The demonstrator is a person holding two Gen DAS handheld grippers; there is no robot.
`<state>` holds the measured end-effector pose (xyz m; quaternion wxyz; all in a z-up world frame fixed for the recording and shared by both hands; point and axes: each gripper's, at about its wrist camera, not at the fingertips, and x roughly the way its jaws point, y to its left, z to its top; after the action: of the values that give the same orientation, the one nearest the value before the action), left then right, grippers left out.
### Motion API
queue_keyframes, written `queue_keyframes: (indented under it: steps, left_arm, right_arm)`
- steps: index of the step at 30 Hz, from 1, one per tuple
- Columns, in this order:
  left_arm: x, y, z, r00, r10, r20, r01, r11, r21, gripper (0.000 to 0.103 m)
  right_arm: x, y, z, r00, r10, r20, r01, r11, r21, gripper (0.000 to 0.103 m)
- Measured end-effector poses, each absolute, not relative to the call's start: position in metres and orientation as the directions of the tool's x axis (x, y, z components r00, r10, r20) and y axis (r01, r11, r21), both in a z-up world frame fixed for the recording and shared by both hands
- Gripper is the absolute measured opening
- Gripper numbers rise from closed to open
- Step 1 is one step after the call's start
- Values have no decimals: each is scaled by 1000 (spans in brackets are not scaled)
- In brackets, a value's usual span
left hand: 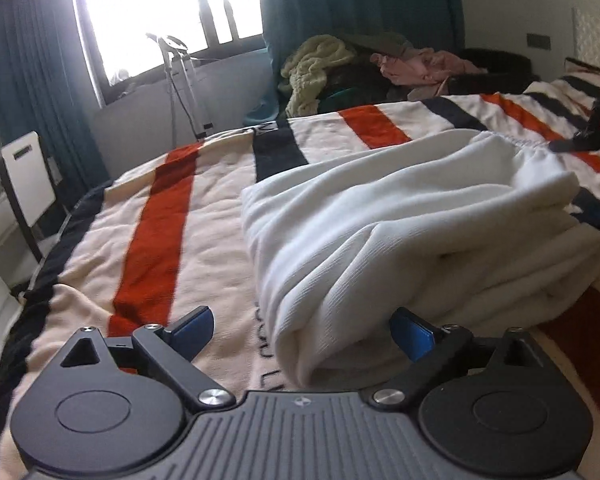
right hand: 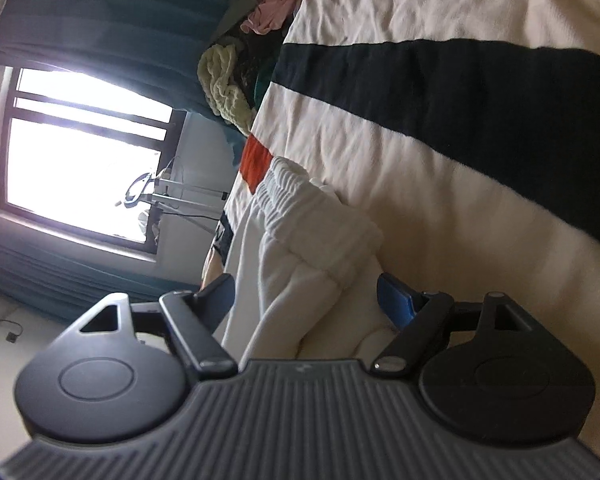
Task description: Fold clothes
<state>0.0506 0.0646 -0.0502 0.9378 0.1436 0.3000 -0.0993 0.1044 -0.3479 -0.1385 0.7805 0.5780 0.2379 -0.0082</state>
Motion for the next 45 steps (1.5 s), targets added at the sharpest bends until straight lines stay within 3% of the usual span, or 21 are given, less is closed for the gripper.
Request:
queue_keyframes:
  steps: [3,9,12,15,18,26,31,33,39,45]
  left_arm:
    - [64,64,-60,797,-113,-593,264,949,174,98]
    - [92,84,-75,742,-185,-644,185,980,-67,99]
    - [98,94,-75,738,-195,-646,154,981,-120,99]
    - [98,100,-73,750,-193,-633,129,981,-147,99]
    - [94,109,-67,781,-194,-594,107,978,-178,99]
    - [92,123,-66,768,-211,-605,61,964,-259,99]
    - [92,128,-71,755,-220,-618,43,957,-287,99]
    - [92,131,-73,746,-229,-625,32,950,-310,99]
    - [91,142,-75,735,-248,-631,-16,924,-381,99]
    - [92,153,-80,723,-279,-632,-75,878,-473,99]
  right_arm:
    - [113,-346,-144,888,244,-390,299,337,893,77]
    - [116,-337,-139,903,125,-411,309,477,823,56]
    - [114,-330,-125,916,84,-392,287,544,788,42]
    - [108,-322,-106,937,53,-345,242,612,753,40]
    - [98,-316,-96,946,35,-322,225,643,732,40]
    - [63,-317,-92,939,44,-341,236,639,732,40]
    - [59,-311,-96,905,16,-425,298,691,659,41]
    - [59,-311,-101,889,13,-458,322,693,645,44]
    - [59,-318,-113,869,47,-493,354,636,686,71]
    - [68,-316,-131,847,203,-491,322,537,779,74]
